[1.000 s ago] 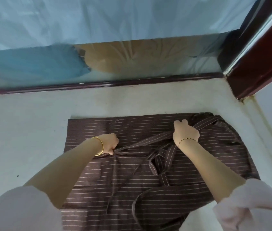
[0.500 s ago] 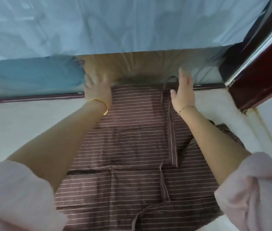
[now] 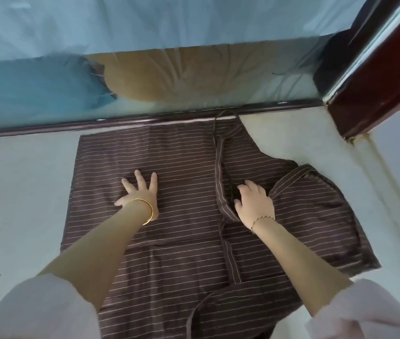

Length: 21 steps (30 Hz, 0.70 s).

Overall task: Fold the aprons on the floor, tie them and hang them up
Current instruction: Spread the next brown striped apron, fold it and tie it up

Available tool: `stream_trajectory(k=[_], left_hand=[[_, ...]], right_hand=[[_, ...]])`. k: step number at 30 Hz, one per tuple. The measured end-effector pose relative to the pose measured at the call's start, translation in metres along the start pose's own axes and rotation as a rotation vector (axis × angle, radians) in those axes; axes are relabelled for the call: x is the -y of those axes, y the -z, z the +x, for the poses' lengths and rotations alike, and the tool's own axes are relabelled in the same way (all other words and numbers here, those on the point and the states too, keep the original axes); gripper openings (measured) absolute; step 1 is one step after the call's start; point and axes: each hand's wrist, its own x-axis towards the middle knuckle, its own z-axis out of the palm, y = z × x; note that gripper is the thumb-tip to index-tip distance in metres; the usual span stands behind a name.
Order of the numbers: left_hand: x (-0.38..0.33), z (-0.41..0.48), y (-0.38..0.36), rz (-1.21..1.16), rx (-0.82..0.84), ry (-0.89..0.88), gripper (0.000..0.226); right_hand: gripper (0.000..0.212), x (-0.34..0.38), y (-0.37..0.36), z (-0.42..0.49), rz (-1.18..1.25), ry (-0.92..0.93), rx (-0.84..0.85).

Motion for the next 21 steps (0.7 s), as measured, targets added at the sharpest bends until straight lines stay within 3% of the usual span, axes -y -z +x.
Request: stream_trajectory(k=[3, 6, 8, 10, 12, 15, 16, 18, 21], left_hand=[[0.009, -0.012, -0.009, 0.065, 0.02, 0.069, 0.11], [0.006, -0.018, 0.008, 0.103, -0.165, 0.031, 0.078], [-0.012, -0.018, 0.026, 0.003, -0.34, -0.081, 0.054], [-0.039, -0.021, 0.039, -0.2, -0.353, -0.213, 0.04], [-0.066, -0.023, 0.046, -0.383, -0.266, -0.286, 0.028], [-0.095, -0.019, 0.045, -0.562, -0.164, -0.273, 0.029], [-0.105, -0.018, 0.043, -0.605, -0.138, -0.267, 0.035], [-0.122, -0.019, 0.037, -0.647, -0.112, -0.245, 0.05], [-0.143, -0.023, 0.032, -0.557, -0.163, -0.195, 0.063]], right_hand=[[0.035, 0.004, -0.009, -0.02, 0.104, 0.068, -0.039], [0.037, 0.009, -0.003, -0.029, 0.315, 0.161, -0.1], [0.046, 0.014, 0.001, -0.032, 0.163, 0.35, -0.045], [0.038, 0.017, -0.002, -0.034, -0.05, 0.432, 0.006], [0.018, 0.015, -0.002, -0.032, 0.082, 0.35, -0.068], [0.009, 0.003, 0.014, -0.03, 0.742, -0.02, -0.259], [0.009, -0.003, 0.021, -0.03, 0.864, -0.106, -0.335], [0.009, -0.01, 0.032, -0.029, 0.954, -0.16, -0.435], [0.008, -0.011, 0.036, -0.027, 1.043, -0.157, -0.421]])
